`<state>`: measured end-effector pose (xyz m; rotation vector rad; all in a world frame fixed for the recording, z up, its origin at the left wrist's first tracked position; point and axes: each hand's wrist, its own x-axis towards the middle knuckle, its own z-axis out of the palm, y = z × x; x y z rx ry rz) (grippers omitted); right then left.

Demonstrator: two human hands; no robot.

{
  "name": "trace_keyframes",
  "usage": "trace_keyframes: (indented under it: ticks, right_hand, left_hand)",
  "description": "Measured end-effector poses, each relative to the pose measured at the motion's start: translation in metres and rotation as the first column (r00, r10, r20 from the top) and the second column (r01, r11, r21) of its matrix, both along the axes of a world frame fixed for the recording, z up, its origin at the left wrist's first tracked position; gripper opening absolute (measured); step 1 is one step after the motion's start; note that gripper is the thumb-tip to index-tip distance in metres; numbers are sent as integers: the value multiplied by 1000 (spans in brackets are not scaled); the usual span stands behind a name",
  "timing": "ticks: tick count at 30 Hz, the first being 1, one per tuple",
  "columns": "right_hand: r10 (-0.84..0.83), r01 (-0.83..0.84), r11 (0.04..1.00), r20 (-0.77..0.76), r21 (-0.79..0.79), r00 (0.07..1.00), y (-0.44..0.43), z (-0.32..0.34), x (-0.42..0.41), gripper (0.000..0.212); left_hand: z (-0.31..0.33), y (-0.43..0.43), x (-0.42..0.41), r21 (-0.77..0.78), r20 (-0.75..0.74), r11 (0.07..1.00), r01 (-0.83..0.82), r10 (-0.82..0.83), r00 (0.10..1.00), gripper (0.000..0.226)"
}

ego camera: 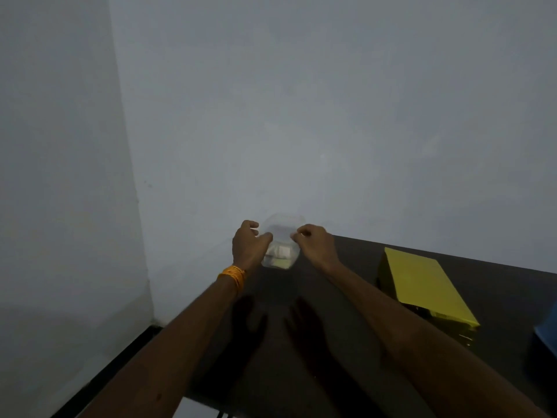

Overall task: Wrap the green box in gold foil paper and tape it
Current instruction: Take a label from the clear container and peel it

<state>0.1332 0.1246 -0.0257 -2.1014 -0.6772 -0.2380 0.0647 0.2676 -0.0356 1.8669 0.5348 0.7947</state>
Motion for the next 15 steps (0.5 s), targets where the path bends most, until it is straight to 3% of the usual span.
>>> trace_keyframes:
  ticks: [3, 6, 10, 15]
  right_hand:
    - [21, -18, 998, 46, -64, 999, 17, -11, 10, 41]
    - [49, -40, 994, 86, -103, 995, 29, -16, 17, 46]
    - [73, -49, 989, 177, -138, 981, 36, -23, 22, 42]
    - [104, -49, 980, 291, -191, 951, 35, -29, 25, 44]
  left_hand:
    - [-10, 9, 9, 56, -61, 996, 74, -71, 996, 88]
    - [-22, 14, 17, 42, -60, 988, 150, -148, 987, 106]
    - [-43, 11, 25, -9, 12, 980, 200, -200, 980, 100]
    - [-52, 4, 33, 33, 115, 992, 123, -126, 985, 101]
